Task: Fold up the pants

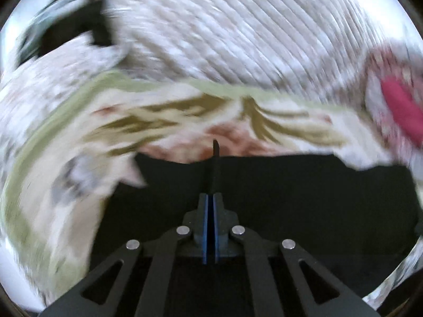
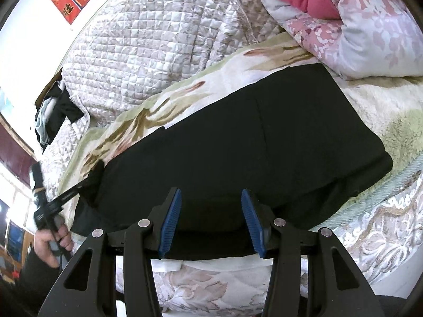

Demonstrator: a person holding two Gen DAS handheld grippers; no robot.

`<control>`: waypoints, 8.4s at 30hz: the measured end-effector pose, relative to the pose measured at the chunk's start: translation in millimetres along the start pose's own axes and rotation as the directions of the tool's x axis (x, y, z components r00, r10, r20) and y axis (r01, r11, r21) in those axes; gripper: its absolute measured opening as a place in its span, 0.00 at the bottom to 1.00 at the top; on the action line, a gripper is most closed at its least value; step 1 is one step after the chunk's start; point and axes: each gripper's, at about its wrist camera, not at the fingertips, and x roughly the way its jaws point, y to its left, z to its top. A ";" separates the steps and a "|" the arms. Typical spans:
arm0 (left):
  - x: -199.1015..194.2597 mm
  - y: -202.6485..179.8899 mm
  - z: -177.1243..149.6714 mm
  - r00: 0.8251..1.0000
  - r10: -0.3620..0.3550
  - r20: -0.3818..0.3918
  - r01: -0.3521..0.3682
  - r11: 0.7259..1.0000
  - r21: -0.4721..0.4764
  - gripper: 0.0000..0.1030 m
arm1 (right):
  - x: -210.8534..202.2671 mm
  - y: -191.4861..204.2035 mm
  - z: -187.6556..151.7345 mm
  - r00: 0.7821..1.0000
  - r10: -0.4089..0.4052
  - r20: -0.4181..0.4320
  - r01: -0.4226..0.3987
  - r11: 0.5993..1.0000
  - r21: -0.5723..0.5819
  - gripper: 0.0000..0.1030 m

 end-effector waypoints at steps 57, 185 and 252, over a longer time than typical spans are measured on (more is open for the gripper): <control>-14.6 75.0 -51.6 0.989 -0.046 -0.138 0.004 0.956 -0.294 0.04 | -32.0 -69.4 15.6 0.953 -0.288 0.091 0.238 0.900 0.365 0.05; -34.0 65.7 -93.4 0.997 -0.064 -0.045 0.045 0.937 -0.347 0.53 | 87.7 131.4 -58.2 0.996 -0.089 -0.004 0.071 0.816 -0.574 0.66; 18.1 -47.4 -28.9 0.933 -0.337 -0.128 0.337 0.941 -0.026 0.34 | 114.8 73.0 8.0 0.983 0.129 -0.134 -0.140 0.987 -0.082 0.02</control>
